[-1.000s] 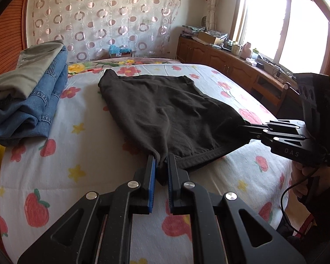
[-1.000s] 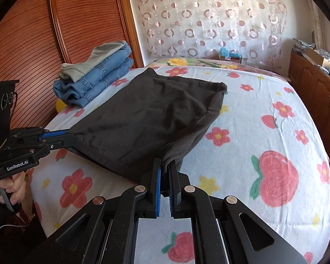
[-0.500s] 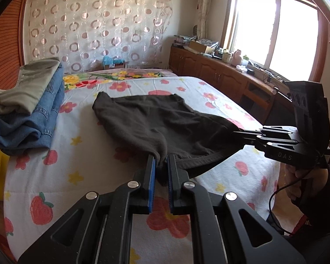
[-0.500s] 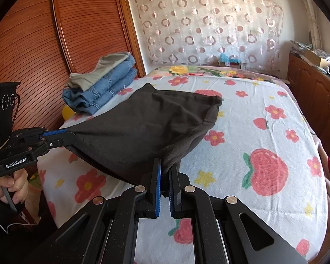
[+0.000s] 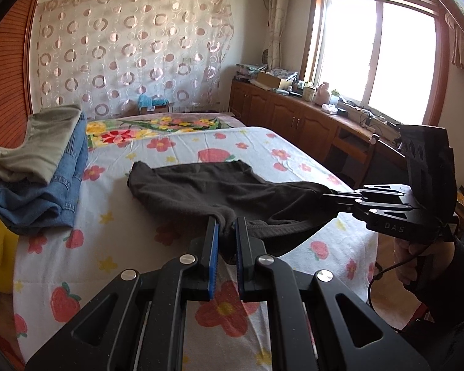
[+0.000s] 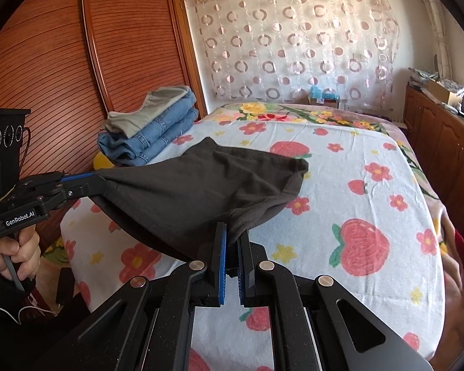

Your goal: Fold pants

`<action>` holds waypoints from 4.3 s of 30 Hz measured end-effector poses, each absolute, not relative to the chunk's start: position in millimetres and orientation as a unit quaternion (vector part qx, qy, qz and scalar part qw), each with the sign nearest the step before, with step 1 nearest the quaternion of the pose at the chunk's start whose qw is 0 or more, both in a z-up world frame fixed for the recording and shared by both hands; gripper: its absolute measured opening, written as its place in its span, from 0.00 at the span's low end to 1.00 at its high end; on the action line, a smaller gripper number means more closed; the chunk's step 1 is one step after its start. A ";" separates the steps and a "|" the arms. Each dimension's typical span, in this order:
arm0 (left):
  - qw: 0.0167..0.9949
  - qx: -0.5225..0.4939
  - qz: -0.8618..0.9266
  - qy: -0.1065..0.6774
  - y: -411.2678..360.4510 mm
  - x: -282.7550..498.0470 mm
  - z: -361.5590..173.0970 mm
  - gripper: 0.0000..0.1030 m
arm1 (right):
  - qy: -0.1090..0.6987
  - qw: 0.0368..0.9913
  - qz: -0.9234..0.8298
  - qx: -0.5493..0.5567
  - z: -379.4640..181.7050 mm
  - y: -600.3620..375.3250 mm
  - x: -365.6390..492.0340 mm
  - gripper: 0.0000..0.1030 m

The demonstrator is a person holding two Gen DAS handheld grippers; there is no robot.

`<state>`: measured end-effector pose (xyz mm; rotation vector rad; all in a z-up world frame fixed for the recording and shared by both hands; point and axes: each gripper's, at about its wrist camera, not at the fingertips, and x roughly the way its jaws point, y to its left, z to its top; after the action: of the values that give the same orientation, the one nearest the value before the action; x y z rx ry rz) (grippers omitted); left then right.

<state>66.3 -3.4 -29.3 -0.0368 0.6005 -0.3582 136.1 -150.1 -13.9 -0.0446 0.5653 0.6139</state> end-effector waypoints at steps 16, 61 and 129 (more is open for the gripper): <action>0.945 -0.011 -0.193 0.265 -6.8 53.3 -5.1 0.10 | 0.242 0.922 0.301 -0.016 2.2 -167.3 112.3 0.05; 0.943 -0.024 -0.139 0.302 6.1 140.2 -35.2 0.10 | 0.271 0.924 0.270 -0.024 -16.6 -116.0 226.1 0.05; 0.921 -0.034 -0.128 0.366 18.8 101.2 -94.6 0.13 | 0.317 0.910 0.268 -0.004 -47.2 -163.7 191.0 0.03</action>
<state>101.2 18.8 -94.6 -0.0695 0.7519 -0.2635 191.0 -163.7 -47.2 -0.0085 0.6542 0.5519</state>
